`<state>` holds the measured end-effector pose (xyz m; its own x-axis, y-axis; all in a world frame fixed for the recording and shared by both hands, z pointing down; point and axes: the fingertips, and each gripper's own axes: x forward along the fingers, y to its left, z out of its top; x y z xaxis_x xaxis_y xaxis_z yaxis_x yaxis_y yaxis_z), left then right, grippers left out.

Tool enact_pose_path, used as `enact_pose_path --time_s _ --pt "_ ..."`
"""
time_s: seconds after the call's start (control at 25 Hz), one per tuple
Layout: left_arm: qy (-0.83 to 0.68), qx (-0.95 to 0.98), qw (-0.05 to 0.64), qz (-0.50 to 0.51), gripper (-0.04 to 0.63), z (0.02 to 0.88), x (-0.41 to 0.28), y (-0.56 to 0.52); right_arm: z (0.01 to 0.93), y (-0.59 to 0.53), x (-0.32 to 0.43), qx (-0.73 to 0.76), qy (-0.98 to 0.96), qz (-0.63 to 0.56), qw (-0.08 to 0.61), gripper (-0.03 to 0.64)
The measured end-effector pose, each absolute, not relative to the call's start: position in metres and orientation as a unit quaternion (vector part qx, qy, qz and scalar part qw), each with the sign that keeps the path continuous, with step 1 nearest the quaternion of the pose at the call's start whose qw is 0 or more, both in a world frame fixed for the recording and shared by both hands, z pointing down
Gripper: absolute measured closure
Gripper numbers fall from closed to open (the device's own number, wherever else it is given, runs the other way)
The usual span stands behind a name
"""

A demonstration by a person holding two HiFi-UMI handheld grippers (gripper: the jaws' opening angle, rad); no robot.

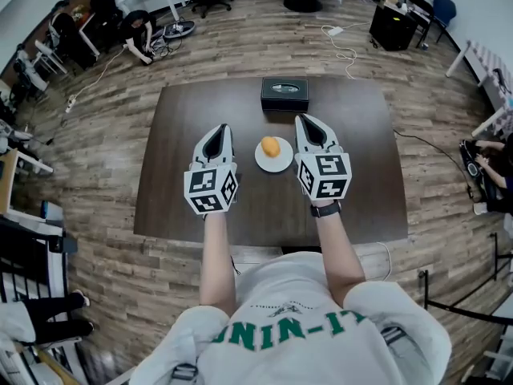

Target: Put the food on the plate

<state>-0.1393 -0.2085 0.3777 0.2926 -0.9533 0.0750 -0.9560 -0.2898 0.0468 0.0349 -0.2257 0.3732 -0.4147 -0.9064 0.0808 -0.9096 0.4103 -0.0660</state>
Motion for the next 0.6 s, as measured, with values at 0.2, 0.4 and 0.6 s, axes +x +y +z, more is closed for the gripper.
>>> enact_pose_path --time_s 0.2,0.4,0.6 --pt "-0.595 0.803 0.042 0.014 0.584 0.379 -0.141 -0.21 0.376 -0.227 0.033 0.538 -0.841 0.052 0.021 0.601" --pt "-0.591 0.805 0.046 0.015 0.584 0.383 -0.14 -0.217 0.376 -0.232 0.033 0.539 -0.84 0.051 0.024 0.601" --pt "-0.588 0.807 0.051 0.015 0.584 0.388 -0.136 -0.224 0.379 -0.236 0.035 0.539 -0.84 0.052 0.027 0.601"
